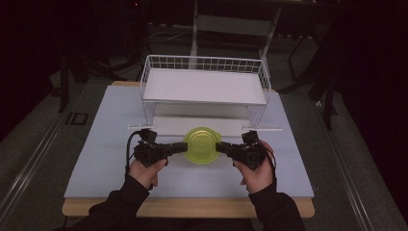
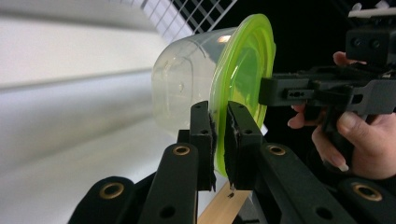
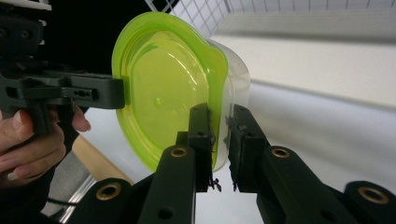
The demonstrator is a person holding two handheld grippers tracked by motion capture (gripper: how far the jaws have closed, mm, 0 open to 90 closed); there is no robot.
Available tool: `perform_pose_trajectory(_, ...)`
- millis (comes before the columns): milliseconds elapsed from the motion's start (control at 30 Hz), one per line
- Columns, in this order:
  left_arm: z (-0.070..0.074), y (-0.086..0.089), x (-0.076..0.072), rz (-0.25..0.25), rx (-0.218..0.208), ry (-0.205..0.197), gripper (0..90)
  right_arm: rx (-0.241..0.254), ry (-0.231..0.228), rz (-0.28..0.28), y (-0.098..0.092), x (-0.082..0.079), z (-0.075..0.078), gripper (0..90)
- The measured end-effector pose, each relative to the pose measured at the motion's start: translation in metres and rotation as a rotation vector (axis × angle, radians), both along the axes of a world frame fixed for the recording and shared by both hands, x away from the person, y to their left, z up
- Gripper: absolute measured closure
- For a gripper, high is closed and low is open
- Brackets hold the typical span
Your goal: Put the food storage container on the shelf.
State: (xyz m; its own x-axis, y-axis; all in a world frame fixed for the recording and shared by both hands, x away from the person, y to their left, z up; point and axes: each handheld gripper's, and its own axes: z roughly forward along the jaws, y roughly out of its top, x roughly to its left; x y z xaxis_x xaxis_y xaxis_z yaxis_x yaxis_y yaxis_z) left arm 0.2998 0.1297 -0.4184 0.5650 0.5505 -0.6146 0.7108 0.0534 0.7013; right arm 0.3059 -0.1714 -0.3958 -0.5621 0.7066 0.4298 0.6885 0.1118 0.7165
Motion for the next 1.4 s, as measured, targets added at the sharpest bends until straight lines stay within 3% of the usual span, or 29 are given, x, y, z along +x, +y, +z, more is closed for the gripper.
perform_pose_trajectory(200, 0.021, 0.001, 0.005, 0.028, 0.008, -0.077, 83.0, 0.008, -0.047, -0.016, 0.003, 0.003, 0.022, 80.4)
perform_pose_trajectory(467, 0.045, 0.004, 0.016, 0.073, -0.002, -0.120, 82.4, 0.015, -0.092, -0.033, 0.009, 0.011, 0.052, 80.7)
perform_pose_trajectory(733, 0.064, 0.004, 0.031, 0.121, -0.001, -0.125, 81.9, 0.009, -0.106, -0.055, 0.015, 0.027, 0.072, 80.7)
perform_pose_trajectory(933, 0.088, 0.001, 0.049, 0.172, 0.027, -0.119, 81.5, 0.021, -0.114, -0.080, 0.018, 0.043, 0.093, 80.8)
perform_pose_trajectory(1133, 0.100, -0.003, 0.063, 0.199, 0.053, -0.121, 81.2, 0.040, -0.083, -0.103, 0.018, 0.060, 0.103, 80.7)
perform_pose_trajectory(1167, 0.103, -0.006, 0.070, 0.218, 0.062, -0.119, 81.2, 0.036, -0.081, -0.107, 0.018, 0.063, 0.104, 80.7)
perform_pose_trajectory(1400, 0.107, -0.012, 0.089, 0.242, 0.074, -0.093, 80.6, 0.057, -0.031, -0.143, 0.016, 0.088, 0.108, 80.7)
